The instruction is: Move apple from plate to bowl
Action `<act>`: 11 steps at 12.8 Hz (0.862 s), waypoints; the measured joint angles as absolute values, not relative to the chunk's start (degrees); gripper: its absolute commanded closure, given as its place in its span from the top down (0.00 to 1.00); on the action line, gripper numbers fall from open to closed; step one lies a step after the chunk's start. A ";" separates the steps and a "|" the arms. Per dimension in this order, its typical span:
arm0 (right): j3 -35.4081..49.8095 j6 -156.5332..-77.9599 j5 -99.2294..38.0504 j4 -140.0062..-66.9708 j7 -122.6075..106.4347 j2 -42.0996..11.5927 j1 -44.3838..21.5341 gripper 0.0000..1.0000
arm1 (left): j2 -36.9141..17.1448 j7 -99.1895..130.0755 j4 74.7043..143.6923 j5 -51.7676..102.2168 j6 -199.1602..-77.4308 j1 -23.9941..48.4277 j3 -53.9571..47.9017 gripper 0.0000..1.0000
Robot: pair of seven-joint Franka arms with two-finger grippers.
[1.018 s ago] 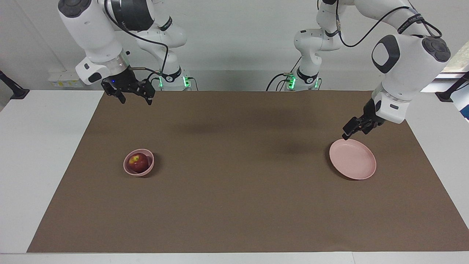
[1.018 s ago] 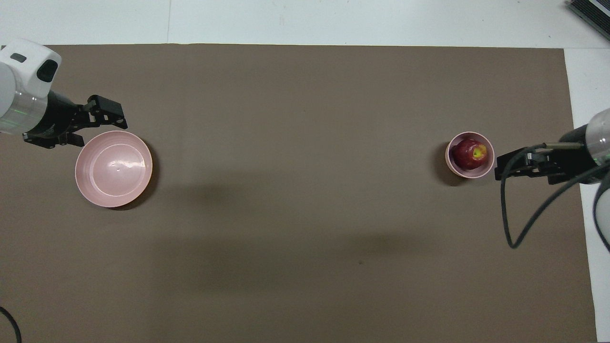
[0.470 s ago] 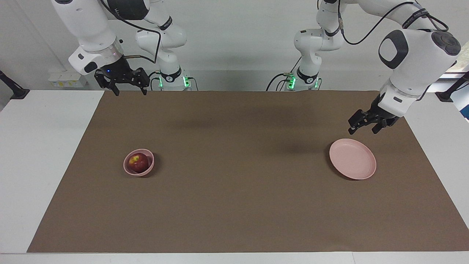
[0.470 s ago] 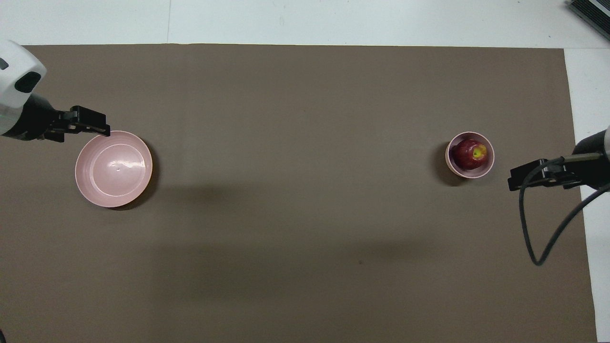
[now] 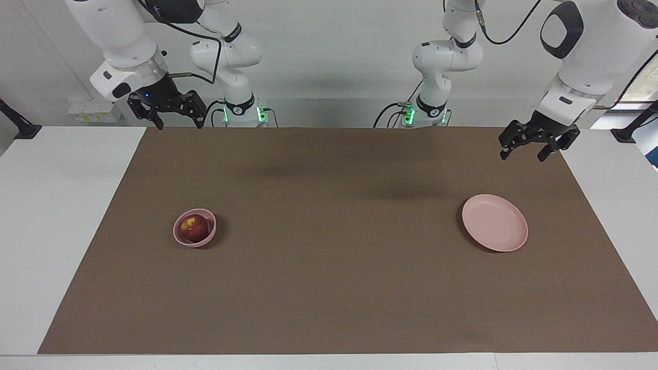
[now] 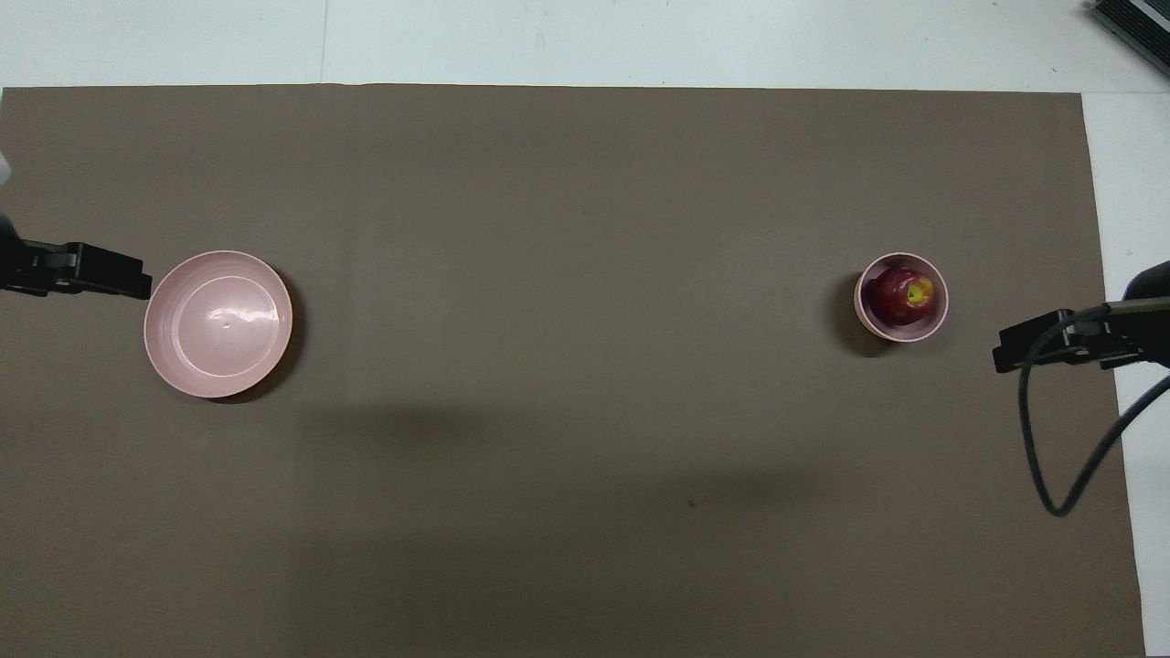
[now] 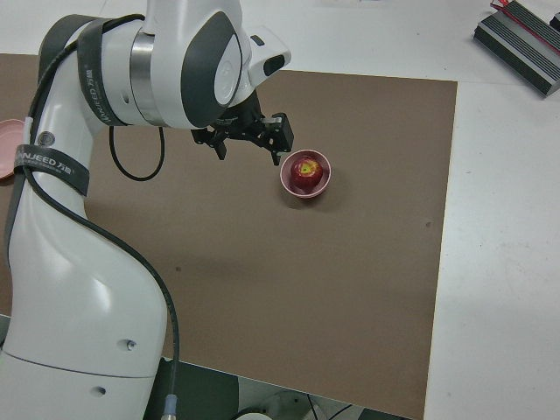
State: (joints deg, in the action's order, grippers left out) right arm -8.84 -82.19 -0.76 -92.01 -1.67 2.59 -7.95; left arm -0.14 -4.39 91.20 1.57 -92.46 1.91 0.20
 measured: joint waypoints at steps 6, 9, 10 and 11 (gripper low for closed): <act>6.76 -81.94 -0.81 -92.00 -4.96 2.59 8.84 1.00 | -0.17 -4.65 86.24 0.39 -85.69 1.91 0.15 1.00; 7.21 -81.94 -0.79 -91.99 -4.96 2.59 9.43 1.00 | -0.31 -4.65 86.24 0.39 -85.70 1.91 0.15 1.00; 7.21 -81.94 -0.79 -91.98 -4.96 2.59 9.50 1.00 | -0.31 -4.65 86.24 0.39 -85.69 1.91 0.15 1.00; 7.21 -81.94 -0.79 -91.97 -4.96 2.59 9.52 1.00 | -0.31 -4.65 86.24 0.39 -85.68 1.91 0.15 1.00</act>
State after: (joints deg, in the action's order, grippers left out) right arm 7.21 -81.94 -0.79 -91.97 -4.96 2.59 9.52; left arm -0.31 -4.65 86.24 0.39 -85.68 1.91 0.15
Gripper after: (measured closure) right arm 0.000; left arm 0.000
